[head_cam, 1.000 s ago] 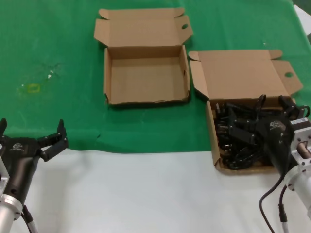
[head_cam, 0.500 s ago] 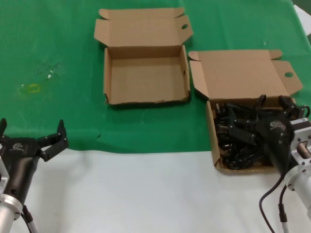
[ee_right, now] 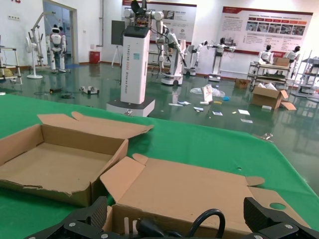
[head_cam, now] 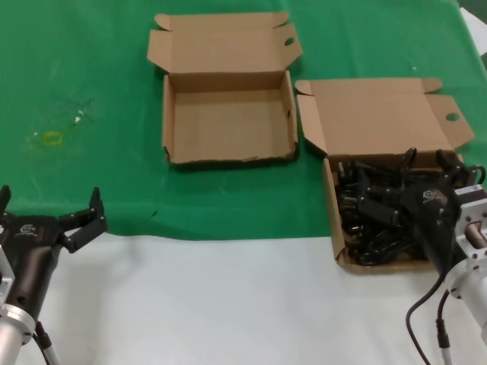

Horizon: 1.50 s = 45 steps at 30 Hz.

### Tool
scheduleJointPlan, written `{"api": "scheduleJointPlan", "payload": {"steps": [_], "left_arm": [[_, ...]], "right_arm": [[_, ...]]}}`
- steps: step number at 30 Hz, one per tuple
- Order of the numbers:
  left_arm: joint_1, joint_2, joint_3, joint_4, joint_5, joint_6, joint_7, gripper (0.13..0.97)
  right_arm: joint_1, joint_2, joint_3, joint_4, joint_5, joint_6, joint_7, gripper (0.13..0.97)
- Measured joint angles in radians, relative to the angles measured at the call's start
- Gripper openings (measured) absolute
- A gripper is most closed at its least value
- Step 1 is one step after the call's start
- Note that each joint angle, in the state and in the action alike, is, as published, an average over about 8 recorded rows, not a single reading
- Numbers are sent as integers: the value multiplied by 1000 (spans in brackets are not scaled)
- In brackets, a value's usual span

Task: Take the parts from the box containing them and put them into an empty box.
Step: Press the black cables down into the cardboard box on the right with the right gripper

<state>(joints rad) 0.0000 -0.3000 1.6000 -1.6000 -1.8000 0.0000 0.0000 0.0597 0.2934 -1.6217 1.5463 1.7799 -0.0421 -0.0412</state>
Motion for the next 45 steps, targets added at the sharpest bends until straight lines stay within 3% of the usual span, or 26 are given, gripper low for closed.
{"api": "scheduleJointPlan", "payload": {"steps": [19, 27, 36, 40, 45], "left_arm": [[0, 0, 0, 0, 0, 0, 0, 940], [0, 0, 0, 0, 0, 0, 0, 843], [0, 0, 0, 0, 0, 0, 0, 674], [0, 0, 0, 0, 0, 0, 0, 590], [0, 0, 0, 0, 0, 0, 0, 449]], "right_arm": [[4, 7, -1, -1, 0, -4, 1, 966], [11, 70, -22, 10, 9, -11, 27, 966], [53, 320, -128, 77, 4, -78, 155, 966], [142, 473, -189, 94, 1, -210, 215, 966], [340, 655, -309, 71, 34, -430, 219, 966]]}}
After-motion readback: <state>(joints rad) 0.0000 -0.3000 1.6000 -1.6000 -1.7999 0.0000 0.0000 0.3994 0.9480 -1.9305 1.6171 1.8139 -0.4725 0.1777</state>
